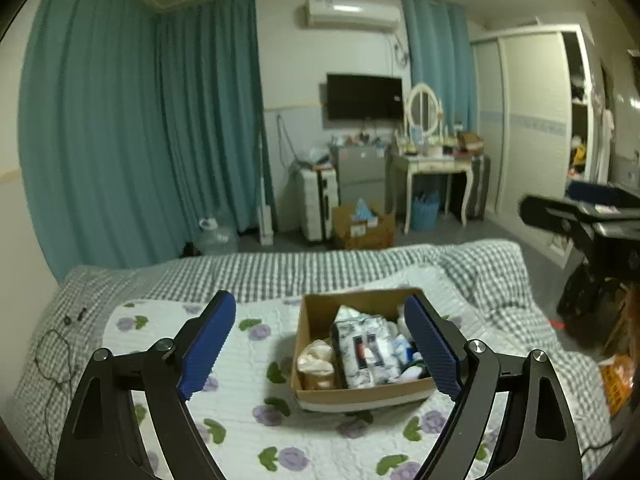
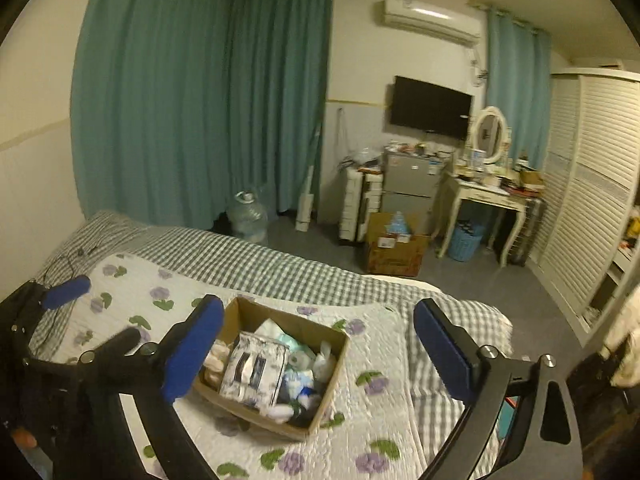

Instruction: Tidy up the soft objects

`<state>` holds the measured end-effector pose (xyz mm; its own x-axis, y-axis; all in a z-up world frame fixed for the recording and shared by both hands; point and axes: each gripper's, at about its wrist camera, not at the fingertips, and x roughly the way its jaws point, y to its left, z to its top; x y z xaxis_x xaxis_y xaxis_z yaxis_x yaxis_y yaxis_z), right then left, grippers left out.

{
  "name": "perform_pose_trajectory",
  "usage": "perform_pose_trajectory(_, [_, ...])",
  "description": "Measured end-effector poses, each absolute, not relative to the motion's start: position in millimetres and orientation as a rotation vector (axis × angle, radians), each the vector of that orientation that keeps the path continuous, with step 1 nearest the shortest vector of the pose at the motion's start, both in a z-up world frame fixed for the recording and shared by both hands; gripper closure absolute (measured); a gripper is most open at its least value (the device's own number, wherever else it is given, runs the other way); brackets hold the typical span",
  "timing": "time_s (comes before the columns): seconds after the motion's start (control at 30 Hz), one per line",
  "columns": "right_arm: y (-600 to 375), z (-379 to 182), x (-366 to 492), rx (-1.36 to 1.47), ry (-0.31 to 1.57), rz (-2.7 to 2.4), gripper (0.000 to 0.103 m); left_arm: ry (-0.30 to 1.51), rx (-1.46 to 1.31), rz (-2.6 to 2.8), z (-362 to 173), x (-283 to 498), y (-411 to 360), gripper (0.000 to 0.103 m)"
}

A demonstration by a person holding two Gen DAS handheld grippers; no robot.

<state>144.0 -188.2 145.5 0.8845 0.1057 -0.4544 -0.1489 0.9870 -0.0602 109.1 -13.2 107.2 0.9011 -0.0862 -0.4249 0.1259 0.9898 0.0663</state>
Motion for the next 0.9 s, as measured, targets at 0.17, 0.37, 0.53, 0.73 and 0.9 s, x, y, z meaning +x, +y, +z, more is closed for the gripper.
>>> perform_pose_trajectory(0.17, [-190.5,146.0,84.5,-0.059,0.379,0.102,0.000,0.382,0.049,-0.085,104.3,78.6,-9.3,0.000])
perform_pose_trajectory(0.37, [-196.2,108.4,60.3,-0.011,0.366,0.134,0.000,0.352,0.029,-0.020,71.6,69.8,-7.0,0.000])
perform_pose_trajectory(0.53, [-198.0,47.0,71.7,0.028,0.389,0.149,0.000,0.363,0.035,0.009,38.5,72.4,-8.4,0.000])
perform_pose_trajectory(0.73, [-202.6,3.8,89.9,0.043,0.437,0.115,0.000,0.404,0.063,0.019,9.0,73.4,-11.7,0.000])
perform_pose_trajectory(0.9, [-209.0,-3.7,93.5,0.072,0.438,0.127,0.000,0.431,0.071,0.026,-0.7,75.4,-12.2,0.000])
